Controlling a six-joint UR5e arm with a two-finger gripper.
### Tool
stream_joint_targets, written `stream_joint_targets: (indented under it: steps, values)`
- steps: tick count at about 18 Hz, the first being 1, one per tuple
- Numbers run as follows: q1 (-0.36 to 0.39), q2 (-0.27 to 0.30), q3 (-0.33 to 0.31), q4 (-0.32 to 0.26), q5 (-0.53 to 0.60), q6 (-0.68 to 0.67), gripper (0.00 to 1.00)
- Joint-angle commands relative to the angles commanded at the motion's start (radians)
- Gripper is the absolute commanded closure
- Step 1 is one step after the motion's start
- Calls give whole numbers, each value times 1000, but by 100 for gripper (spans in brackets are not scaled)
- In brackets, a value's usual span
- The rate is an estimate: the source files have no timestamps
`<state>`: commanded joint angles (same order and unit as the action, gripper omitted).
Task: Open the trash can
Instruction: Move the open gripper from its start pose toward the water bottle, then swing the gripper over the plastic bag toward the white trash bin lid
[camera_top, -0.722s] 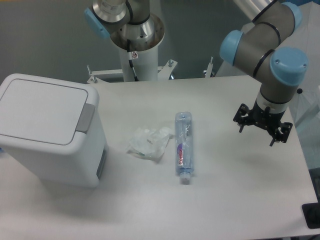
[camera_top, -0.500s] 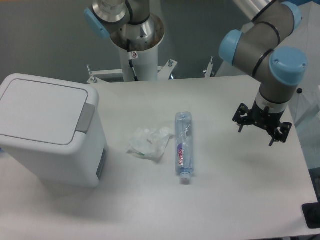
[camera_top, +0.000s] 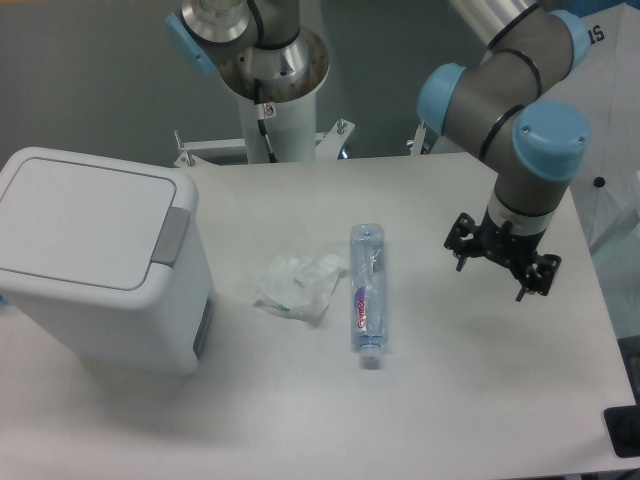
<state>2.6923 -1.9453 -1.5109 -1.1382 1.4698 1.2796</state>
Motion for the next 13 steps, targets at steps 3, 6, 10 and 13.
stream_joint_targets:
  steps: [3, 6, 10, 13]
  values:
    - [-28, 25, 3, 9, -87, -138, 0]
    - [-61, 28, 6, 9, -105, -200, 0]
    - [-91, 42, 3, 8, -124, -209, 0]
    - [-91, 63, -2, 8, -158, -259, 0]
